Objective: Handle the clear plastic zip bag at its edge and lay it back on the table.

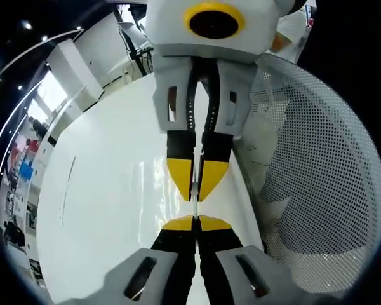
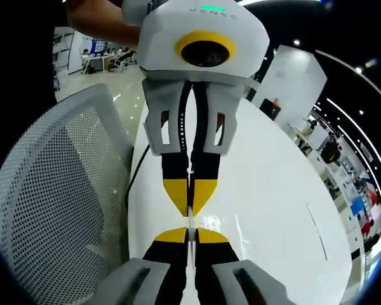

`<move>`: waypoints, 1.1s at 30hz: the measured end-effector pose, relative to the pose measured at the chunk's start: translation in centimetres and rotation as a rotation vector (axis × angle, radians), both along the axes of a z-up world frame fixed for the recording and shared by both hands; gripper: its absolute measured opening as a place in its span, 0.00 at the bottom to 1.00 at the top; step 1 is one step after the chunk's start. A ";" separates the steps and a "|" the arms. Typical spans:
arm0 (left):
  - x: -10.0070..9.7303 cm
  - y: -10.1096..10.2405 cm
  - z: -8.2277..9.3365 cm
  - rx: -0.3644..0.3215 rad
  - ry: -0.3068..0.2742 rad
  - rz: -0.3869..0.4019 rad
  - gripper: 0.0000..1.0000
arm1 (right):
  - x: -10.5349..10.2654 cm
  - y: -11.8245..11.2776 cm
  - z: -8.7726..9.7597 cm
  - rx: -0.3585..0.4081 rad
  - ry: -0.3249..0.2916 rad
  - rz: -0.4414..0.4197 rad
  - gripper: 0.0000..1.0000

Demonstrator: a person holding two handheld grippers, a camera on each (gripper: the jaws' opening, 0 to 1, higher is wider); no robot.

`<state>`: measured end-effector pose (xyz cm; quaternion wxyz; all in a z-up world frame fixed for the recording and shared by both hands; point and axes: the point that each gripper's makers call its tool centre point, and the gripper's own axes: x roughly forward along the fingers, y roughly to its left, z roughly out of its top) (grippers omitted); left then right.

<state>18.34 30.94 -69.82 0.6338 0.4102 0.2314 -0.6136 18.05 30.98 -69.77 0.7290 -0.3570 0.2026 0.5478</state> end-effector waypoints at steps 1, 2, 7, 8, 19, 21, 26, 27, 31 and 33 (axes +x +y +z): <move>0.0 0.0 0.0 -0.001 0.001 0.001 0.00 | 0.0 0.0 0.0 0.000 0.000 0.000 0.00; 0.0 0.0 0.0 -0.001 0.001 0.001 0.00 | 0.0 0.0 0.0 0.000 -0.001 0.000 0.00; 0.1 0.0 0.1 -0.002 -0.002 0.003 0.00 | 0.1 -0.1 0.1 0.001 -0.002 -0.002 0.00; 0.1 0.0 0.1 -0.003 -0.002 0.004 0.00 | 0.1 -0.1 0.1 0.001 -0.002 -0.002 0.00; 0.2 0.1 0.1 -0.003 -0.006 0.003 0.00 | 0.2 -0.1 0.2 0.007 -0.005 -0.008 0.00; 0.2 0.2 0.1 -0.001 -0.006 0.004 0.00 | 0.1 -0.1 0.2 0.006 -0.005 -0.008 0.00; 0.1 0.2 0.1 -0.003 -0.004 0.007 0.00 | 0.0 -0.2 0.2 0.006 -0.006 -0.007 0.00; 0.1 0.2 0.1 -0.002 -0.003 0.007 0.00 | 0.0 -0.2 0.2 0.006 -0.005 -0.007 0.00; 0.0 0.3 0.1 -0.001 -0.003 0.008 0.00 | 0.0 -0.1 0.2 0.004 -0.006 -0.006 0.00; 0.0 0.3 0.2 -0.002 -0.003 0.008 0.00 | 0.0 -0.1 0.3 0.005 -0.006 -0.006 0.00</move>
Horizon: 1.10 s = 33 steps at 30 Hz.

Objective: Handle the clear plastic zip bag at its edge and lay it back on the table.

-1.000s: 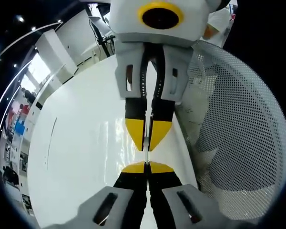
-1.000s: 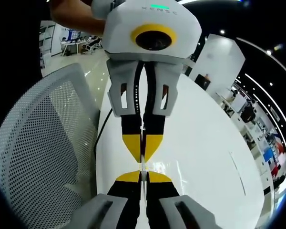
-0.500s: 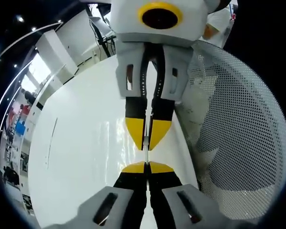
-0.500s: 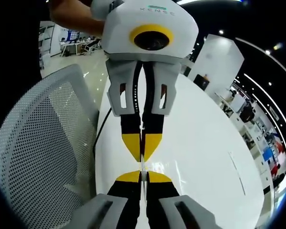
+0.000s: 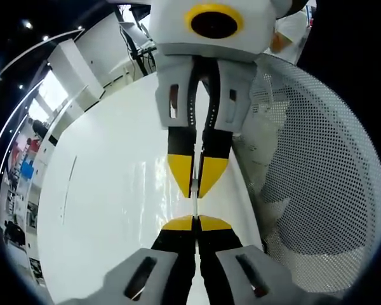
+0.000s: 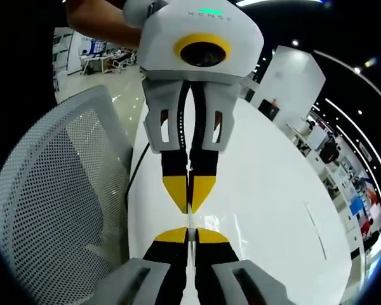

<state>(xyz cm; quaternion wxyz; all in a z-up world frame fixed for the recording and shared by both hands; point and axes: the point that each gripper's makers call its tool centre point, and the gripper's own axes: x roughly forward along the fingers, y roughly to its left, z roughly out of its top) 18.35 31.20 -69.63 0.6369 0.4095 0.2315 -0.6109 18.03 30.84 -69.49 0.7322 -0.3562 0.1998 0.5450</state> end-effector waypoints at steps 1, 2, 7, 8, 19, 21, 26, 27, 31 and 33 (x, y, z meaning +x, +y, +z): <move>0.0 0.0 0.0 0.000 0.000 0.000 0.00 | 0.0 0.0 0.0 0.000 0.000 0.000 0.00; 0.0 0.0 0.1 -0.001 0.000 0.001 0.00 | 0.0 0.0 0.1 0.002 0.000 -0.001 0.00; 0.1 0.0 0.1 0.000 -0.002 0.002 0.00 | 0.1 -0.2 0.1 0.000 -0.001 -0.003 0.00; 0.1 0.0 0.1 0.000 -0.001 0.003 0.00 | 0.2 -0.2 0.1 0.001 -0.001 -0.004 0.00; 0.3 0.0 0.1 -0.005 -0.003 0.010 0.00 | 0.3 -0.4 0.1 0.006 -0.001 -0.013 0.00; 0.3 0.1 0.2 -0.006 -0.003 0.013 0.00 | 0.4 -0.4 0.2 0.007 -0.003 -0.015 0.00; 0.4 0.2 0.2 -0.006 -0.004 0.017 0.00 | 0.4 -0.4 0.2 0.009 -0.005 -0.016 0.00; 0.4 0.2 0.2 -0.006 -0.004 0.018 0.00 | 0.4 -0.4 0.2 0.008 -0.005 -0.016 0.00; 0.5 0.3 0.3 -0.008 -0.005 0.021 0.00 | 0.5 -0.5 0.3 0.011 -0.005 -0.020 0.00; 0.5 0.3 0.3 -0.009 -0.005 0.022 0.00 | 0.5 -0.5 0.3 0.012 -0.005 -0.022 0.00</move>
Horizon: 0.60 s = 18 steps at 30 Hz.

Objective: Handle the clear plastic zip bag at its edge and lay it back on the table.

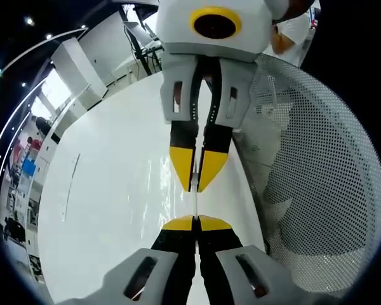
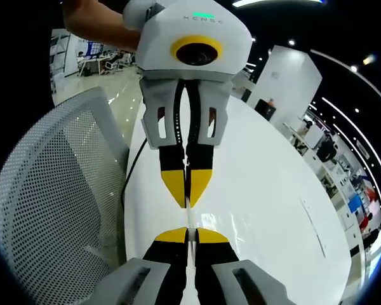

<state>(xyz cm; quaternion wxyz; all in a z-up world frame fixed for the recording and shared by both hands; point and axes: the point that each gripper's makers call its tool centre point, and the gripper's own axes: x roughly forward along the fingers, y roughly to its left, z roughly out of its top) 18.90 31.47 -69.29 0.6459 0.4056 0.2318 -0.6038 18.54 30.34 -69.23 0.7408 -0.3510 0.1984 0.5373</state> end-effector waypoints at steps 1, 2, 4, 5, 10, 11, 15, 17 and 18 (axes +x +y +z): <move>0.0 0.0 0.0 0.001 0.000 0.000 0.00 | 0.0 0.0 0.0 0.000 0.000 -0.001 0.00; 0.0 0.0 0.0 0.001 0.000 -0.001 0.00 | 0.0 0.0 0.0 -0.001 0.000 -0.001 0.00; 0.0 0.0 0.0 0.001 0.000 -0.001 0.00 | 0.0 0.0 0.0 0.000 0.000 -0.002 0.00; 0.0 0.0 0.0 0.001 0.001 -0.001 0.00 | 0.0 -0.1 0.0 0.000 0.000 -0.002 0.00; 0.1 0.1 -0.1 0.001 0.002 0.001 0.00 | 0.0 -0.1 -0.1 0.000 0.001 -0.004 0.00; 0.1 0.1 -0.1 0.001 0.003 0.001 0.00 | 0.0 -0.1 -0.1 0.000 0.000 -0.004 0.00; 0.1 0.1 -0.1 0.000 0.003 0.002 0.00 | 0.0 -0.1 0.0 0.001 -0.001 -0.005 0.00; 0.0 0.1 0.0 0.000 0.004 0.003 0.00 | 0.0 -0.1 0.0 0.001 0.000 -0.005 0.00; 0.0 0.1 0.0 0.000 0.005 0.003 0.00 | 0.0 -0.1 0.0 0.001 -0.001 -0.004 0.00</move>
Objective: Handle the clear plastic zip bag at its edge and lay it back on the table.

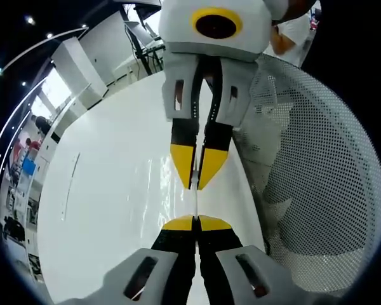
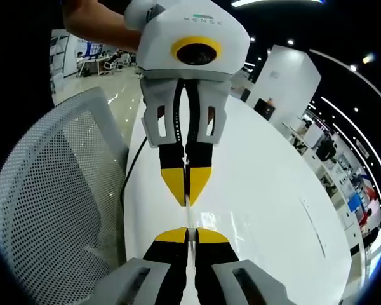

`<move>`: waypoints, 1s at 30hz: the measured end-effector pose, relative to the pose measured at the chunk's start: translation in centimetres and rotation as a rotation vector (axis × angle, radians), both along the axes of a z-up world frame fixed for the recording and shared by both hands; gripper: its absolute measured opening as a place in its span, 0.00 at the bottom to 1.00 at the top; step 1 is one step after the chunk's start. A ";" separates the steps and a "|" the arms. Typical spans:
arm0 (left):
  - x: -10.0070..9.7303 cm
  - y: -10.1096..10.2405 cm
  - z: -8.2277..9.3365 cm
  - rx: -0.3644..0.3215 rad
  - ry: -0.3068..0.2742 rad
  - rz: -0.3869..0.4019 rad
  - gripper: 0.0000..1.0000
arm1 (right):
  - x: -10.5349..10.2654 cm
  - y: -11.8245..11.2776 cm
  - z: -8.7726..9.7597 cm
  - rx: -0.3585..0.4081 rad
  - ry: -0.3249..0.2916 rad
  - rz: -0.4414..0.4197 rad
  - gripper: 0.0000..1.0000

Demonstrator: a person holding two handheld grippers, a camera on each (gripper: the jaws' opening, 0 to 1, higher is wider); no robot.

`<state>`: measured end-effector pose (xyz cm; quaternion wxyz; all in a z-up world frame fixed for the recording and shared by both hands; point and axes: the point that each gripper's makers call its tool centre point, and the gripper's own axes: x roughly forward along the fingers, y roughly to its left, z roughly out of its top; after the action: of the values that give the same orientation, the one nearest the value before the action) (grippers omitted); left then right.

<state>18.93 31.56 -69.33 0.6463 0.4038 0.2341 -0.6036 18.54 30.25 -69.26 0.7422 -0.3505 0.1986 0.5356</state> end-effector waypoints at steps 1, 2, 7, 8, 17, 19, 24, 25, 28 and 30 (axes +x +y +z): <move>0.0 0.0 0.0 0.000 0.000 0.000 0.00 | 0.0 0.0 0.0 0.001 0.001 -0.001 0.00; 0.0 0.0 0.0 0.000 0.001 0.001 0.00 | 0.0 0.0 0.0 0.002 0.001 -0.001 0.00; 0.0 0.0 0.1 -0.002 0.001 0.002 0.00 | 0.0 0.0 0.1 0.004 0.001 -0.003 0.00; 0.0 0.0 0.1 -0.002 0.001 0.002 0.00 | 0.0 0.0 0.1 0.004 0.001 -0.003 0.00; -0.1 0.0 0.1 -0.003 0.001 0.005 0.00 | 0.0 0.0 0.1 0.008 -0.001 -0.003 0.00; -0.1 0.0 0.1 -0.003 0.002 0.005 0.00 | 0.0 0.0 0.0 0.006 0.001 -0.003 0.00; 0.0 0.0 0.1 -0.004 0.003 0.006 0.00 | 0.0 0.0 0.1 0.005 0.001 -0.004 0.00; 0.0 0.0 0.1 -0.005 0.004 0.007 0.00 | 0.0 0.0 0.1 0.005 0.000 -0.004 0.00; 0.0 0.0 0.0 -0.003 0.004 0.006 0.00 | 0.0 0.0 0.1 0.005 0.000 -0.005 0.00; 0.0 0.1 0.0 -0.003 0.004 0.005 0.00 | 0.0 0.0 0.0 0.005 0.001 -0.004 0.00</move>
<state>18.95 31.63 -69.33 0.6479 0.4011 0.2357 -0.6032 18.50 30.24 -69.24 0.7440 -0.3482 0.1985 0.5347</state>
